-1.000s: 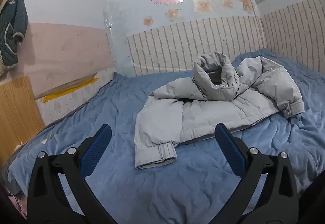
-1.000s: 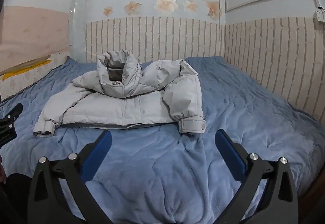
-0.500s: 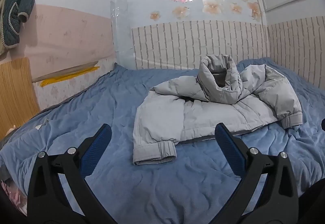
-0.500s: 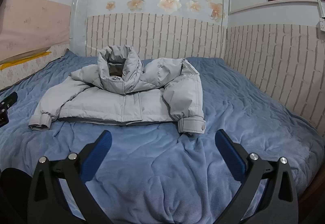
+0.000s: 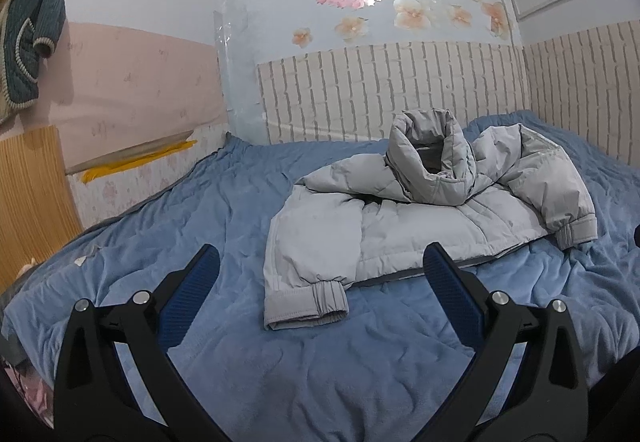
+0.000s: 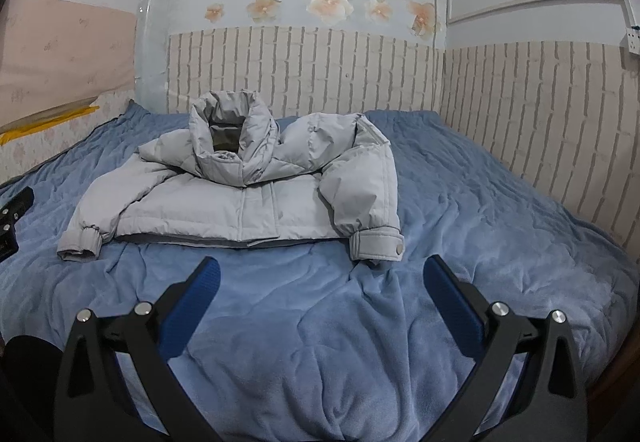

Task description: Fold large clothes

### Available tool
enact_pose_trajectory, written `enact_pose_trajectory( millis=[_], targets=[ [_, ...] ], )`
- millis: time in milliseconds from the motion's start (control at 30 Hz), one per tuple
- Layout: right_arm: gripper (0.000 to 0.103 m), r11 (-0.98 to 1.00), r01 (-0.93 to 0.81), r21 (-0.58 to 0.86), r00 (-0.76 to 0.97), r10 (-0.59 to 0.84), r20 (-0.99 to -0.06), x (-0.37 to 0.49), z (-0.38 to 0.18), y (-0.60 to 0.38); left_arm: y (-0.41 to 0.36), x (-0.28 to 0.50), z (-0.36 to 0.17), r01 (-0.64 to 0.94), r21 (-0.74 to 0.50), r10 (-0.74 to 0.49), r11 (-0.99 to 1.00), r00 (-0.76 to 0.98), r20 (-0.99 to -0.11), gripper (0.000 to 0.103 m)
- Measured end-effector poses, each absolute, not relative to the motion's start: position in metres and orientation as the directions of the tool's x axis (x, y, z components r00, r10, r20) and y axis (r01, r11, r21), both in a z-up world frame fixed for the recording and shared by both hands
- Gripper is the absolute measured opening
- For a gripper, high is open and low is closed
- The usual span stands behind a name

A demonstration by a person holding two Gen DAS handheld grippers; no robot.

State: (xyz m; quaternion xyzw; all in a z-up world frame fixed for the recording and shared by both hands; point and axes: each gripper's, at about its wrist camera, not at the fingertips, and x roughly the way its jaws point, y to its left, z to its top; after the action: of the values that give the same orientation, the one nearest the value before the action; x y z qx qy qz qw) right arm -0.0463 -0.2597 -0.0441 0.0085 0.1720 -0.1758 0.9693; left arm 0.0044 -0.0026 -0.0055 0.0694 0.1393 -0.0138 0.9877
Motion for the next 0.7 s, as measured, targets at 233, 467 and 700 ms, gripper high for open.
enact_pose_trajectory(
  millis=[233,467,700],
  targets=[
    [0.101,0.938,0.345,-0.036,0.876,-0.335,-0.347,-0.046,-0.044,-0.262,-0.004,0.005,-0.006,0.049,0.148,-0.006,0.988,0.961,-0.277,0.100],
    [0.101,0.938,0.346,-0.014,0.878,-0.329,-0.347,-0.046,-0.043,-0.263,-0.002,0.005,-0.007,0.045,0.138,-0.004,0.989,0.959,-0.284,0.100],
    [0.101,0.936,0.351,0.028,0.879,-0.319,-0.353,-0.047,-0.043,-0.274,-0.002,0.007,-0.007,0.046,0.144,-0.003,0.988,0.959,-0.284,0.100]
  ],
)
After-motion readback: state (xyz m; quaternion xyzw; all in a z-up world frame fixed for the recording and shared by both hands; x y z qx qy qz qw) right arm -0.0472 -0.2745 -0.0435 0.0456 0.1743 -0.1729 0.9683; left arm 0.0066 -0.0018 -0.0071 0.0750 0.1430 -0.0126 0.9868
